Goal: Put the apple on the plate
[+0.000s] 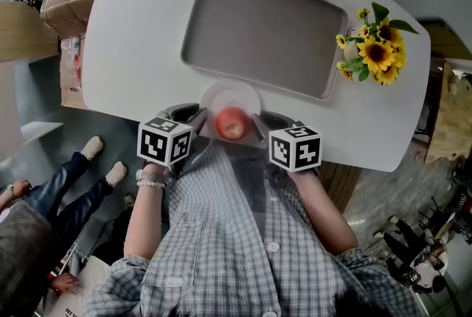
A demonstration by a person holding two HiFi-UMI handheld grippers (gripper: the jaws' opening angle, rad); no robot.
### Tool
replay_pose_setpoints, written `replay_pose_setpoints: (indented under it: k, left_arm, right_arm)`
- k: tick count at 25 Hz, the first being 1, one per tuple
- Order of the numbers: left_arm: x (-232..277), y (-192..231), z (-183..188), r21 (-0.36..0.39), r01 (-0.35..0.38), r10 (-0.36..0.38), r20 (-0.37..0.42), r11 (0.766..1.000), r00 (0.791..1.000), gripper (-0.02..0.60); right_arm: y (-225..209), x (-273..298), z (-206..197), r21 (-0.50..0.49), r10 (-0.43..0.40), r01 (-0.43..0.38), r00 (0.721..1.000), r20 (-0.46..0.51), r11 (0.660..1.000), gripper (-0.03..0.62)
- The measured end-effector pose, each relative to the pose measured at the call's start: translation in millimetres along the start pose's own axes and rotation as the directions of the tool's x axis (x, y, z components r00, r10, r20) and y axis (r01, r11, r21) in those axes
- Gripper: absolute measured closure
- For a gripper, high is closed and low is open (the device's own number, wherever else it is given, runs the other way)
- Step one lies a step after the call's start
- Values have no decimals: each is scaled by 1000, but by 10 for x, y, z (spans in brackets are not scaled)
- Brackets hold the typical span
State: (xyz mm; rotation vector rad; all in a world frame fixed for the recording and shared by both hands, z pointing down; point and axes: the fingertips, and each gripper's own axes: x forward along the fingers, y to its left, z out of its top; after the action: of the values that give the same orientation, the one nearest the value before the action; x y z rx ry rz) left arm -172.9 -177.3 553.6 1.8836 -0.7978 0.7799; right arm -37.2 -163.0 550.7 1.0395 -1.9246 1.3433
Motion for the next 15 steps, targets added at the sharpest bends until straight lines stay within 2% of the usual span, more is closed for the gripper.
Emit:
replay_pose_setpoints:
  k: [4, 10, 15]
  left_arm:
    - [0, -3, -6, -35, 19, -20, -22, 999, 1000, 506]
    - [5, 23, -11, -137, 30, -39, -62, 990, 997, 525]
    - [20, 31, 1, -193, 36, -56, -102, 981, 993, 531]
  right_arm:
    - [-10, -4, -8, 79, 7, -6, 1000, -3, 997, 521]
    - [-16, 0, -16, 205, 19, -17, 1000, -6, 979, 531]
    - [-14, -7, 10, 261, 20, -20, 1000, 5, 965, 537]
